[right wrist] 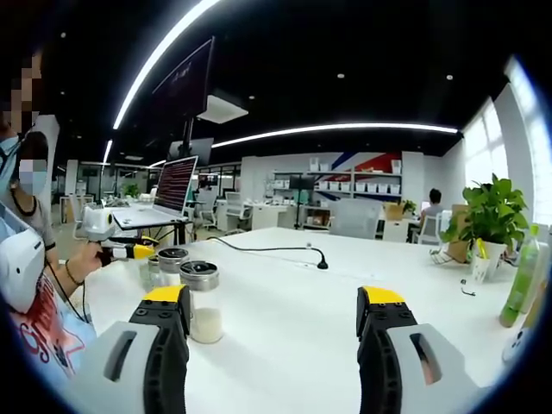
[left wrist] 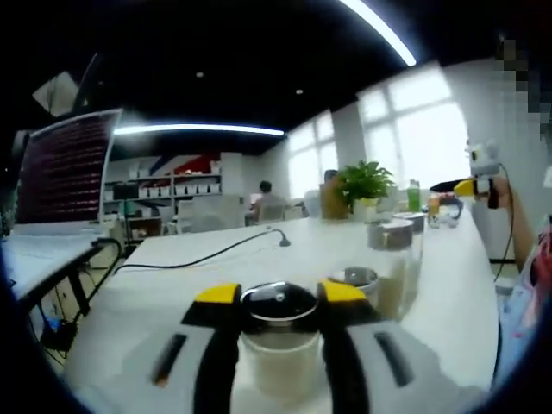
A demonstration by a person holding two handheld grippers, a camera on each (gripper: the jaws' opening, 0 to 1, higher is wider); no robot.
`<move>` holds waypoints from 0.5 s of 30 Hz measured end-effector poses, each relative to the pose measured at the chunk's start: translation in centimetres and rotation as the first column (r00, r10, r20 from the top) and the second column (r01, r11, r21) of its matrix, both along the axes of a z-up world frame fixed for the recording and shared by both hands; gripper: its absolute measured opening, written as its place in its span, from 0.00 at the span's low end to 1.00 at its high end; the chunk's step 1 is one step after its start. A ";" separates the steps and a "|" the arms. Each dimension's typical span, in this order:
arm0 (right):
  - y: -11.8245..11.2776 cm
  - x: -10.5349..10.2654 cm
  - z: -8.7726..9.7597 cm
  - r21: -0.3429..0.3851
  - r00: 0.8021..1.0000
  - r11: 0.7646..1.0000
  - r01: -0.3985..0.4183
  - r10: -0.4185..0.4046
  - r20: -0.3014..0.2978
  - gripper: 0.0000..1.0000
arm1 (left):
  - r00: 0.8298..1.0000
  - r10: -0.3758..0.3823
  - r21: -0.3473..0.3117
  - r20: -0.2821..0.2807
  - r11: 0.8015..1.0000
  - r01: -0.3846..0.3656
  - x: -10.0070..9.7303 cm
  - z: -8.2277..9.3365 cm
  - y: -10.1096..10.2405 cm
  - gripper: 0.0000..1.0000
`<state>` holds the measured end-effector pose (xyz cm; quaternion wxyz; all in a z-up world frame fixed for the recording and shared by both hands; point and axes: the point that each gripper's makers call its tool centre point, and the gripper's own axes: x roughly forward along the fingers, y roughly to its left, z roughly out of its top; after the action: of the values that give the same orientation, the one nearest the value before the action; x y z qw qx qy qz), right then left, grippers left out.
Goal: Rotate the seasoning bottle until the label or dispensing opening points toward the visible target arrow and the bottle remains upright within the marked orientation range
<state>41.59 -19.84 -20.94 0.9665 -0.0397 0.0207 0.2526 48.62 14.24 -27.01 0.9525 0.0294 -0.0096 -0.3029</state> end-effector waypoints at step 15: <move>-0.3 0.3 0.1 0.002 1.000 1.000 0.015 -0.015 0.002 0.82 | 0.999 0.023 0.024 -0.028 0.999 -0.023 0.1 -1.3 0.4 0.36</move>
<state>41.88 -20.11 -20.80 0.9684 -0.0388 0.0198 0.2455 48.77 14.63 -28.28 0.9555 0.0366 0.0079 -0.2925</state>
